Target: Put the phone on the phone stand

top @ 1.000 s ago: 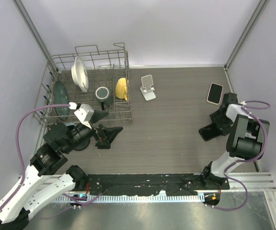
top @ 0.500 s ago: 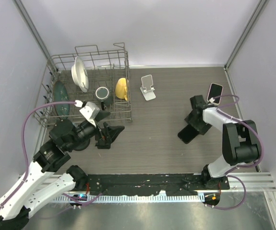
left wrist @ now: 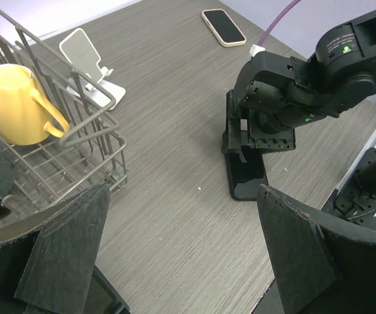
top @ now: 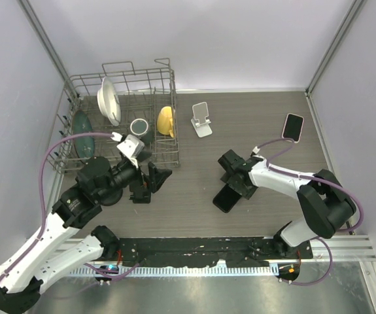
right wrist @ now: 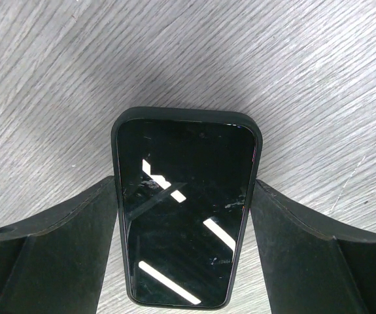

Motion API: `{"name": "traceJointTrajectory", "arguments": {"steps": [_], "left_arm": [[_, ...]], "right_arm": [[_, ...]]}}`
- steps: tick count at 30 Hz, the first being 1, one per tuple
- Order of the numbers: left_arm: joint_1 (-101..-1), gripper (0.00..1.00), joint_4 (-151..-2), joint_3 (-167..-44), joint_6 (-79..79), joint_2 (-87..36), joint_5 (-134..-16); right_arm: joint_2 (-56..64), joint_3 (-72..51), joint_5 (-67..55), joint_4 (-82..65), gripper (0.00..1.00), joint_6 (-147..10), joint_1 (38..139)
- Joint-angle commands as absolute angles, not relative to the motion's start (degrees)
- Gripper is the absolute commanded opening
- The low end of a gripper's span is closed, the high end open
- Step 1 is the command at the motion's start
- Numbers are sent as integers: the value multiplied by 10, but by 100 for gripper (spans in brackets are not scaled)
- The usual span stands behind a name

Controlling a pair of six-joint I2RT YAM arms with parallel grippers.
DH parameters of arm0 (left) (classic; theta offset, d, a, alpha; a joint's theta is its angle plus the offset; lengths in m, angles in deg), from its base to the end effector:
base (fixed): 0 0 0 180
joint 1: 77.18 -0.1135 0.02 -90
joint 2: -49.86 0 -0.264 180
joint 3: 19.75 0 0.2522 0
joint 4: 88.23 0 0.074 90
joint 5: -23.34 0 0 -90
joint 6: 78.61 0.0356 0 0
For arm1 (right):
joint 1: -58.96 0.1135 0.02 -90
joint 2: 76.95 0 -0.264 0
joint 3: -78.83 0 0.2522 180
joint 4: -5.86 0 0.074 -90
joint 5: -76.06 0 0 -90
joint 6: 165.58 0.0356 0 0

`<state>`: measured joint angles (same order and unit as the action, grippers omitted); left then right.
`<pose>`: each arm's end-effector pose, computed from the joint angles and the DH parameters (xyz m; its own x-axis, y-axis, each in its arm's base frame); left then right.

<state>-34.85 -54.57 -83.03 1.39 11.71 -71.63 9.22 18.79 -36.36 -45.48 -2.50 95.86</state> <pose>0.1081 -0.1026 0.3674 -0.2355 -0.0195 -0.9717 0.7040 0.6858 -0.1844 0.2097 0.1404 0.1615 -0.6949 0.5842 -0.4193 0.6046 0.7904 0.0992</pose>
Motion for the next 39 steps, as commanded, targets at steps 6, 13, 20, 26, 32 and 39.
{"name": "traceJointTrajectory", "arguments": {"steps": [6,13,20,26,32,39], "left_arm": [[-347,100,-493,-905,-72,47,-707],[-346,95,-528,-885,-163,13,-764],[-315,88,-596,-864,-196,-84,-796],[-230,92,-657,-868,-177,-204,-708],[-197,95,-735,-891,-169,-311,-682],[-186,78,-783,-932,-169,-384,-703]], "right_arm": [[-29,248,-435,-335,1,-27,989],[-237,422,-436,-51,1,-153,989],[-377,492,-413,13,1,-230,989],[-449,464,-406,-43,1,-248,989],[-489,426,-388,-103,1,-240,989],[-501,403,-343,-123,1,-231,989]]}}
